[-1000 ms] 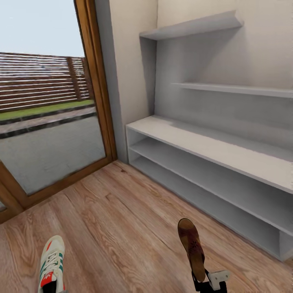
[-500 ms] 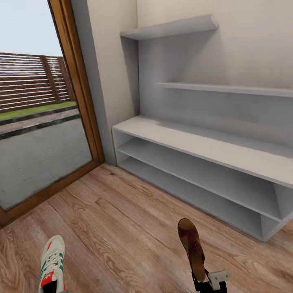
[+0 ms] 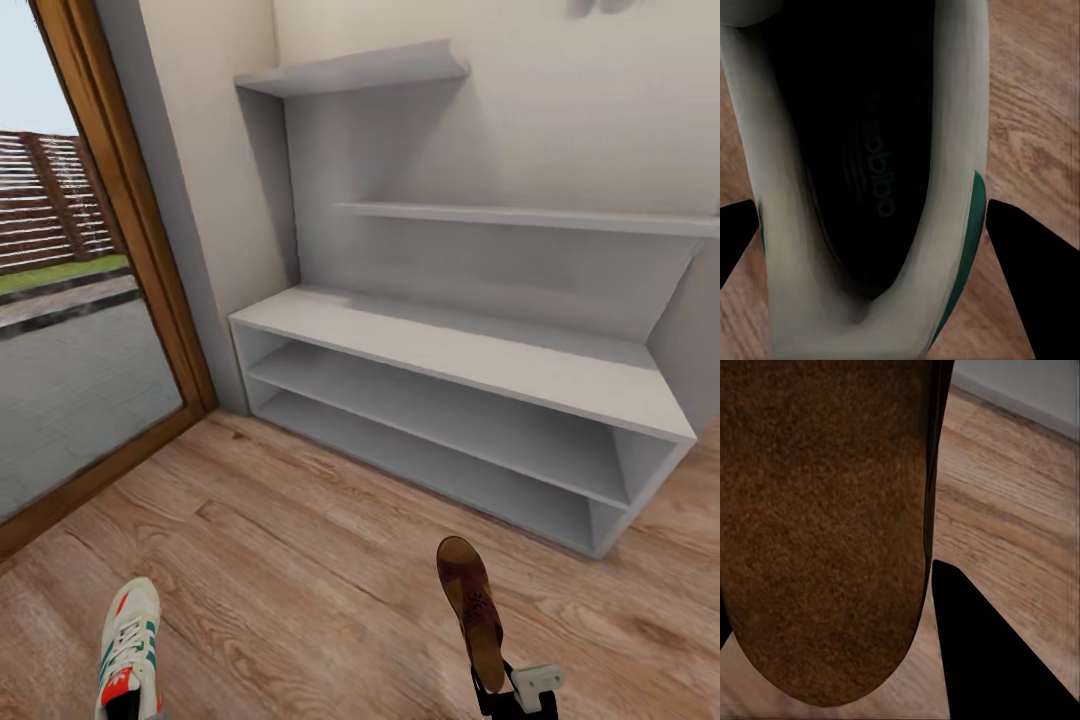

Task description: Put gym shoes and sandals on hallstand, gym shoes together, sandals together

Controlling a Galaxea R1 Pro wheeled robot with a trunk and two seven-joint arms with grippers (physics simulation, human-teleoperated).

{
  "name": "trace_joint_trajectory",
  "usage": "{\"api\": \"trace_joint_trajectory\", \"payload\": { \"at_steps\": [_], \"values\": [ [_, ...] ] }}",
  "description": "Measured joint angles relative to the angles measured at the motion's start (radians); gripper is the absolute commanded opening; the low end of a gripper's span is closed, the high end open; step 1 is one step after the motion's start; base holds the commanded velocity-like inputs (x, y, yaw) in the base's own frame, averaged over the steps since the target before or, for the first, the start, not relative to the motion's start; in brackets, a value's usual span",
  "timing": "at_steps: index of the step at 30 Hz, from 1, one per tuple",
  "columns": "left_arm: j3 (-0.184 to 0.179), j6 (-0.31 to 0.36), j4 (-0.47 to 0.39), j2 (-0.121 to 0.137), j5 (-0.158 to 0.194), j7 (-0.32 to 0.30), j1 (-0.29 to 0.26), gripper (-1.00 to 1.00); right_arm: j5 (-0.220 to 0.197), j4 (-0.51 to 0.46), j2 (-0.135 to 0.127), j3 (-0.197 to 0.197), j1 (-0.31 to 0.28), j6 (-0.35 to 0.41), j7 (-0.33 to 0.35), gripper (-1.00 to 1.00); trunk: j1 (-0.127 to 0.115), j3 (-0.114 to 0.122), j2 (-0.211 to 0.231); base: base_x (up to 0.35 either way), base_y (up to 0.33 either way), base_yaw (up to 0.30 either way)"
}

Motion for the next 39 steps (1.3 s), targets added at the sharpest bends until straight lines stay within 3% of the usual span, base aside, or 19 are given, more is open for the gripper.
{"api": "trace_joint_trajectory", "payload": {
  "at_steps": [20, 39],
  "values": [
    [0.002, 0.000, -0.001, 0.000, 0.000, 0.000, 0.000, -1.00, 0.000, 0.000, 0.000, 0.000, 0.000, 0.000, 0.000, -1.00, 0.000, 0.000, 0.000, 0.027, 0.272, -0.267],
    [0.001, 0.000, 0.000, 0.000, 0.000, 0.000, 0.000, -1.00, 0.000, 0.000, 0.000, 0.000, 0.000, 0.000, 0.000, -1.00, 0.000, 0.000, 0.000, 0.015, 0.014, -0.267]
  ]
}}
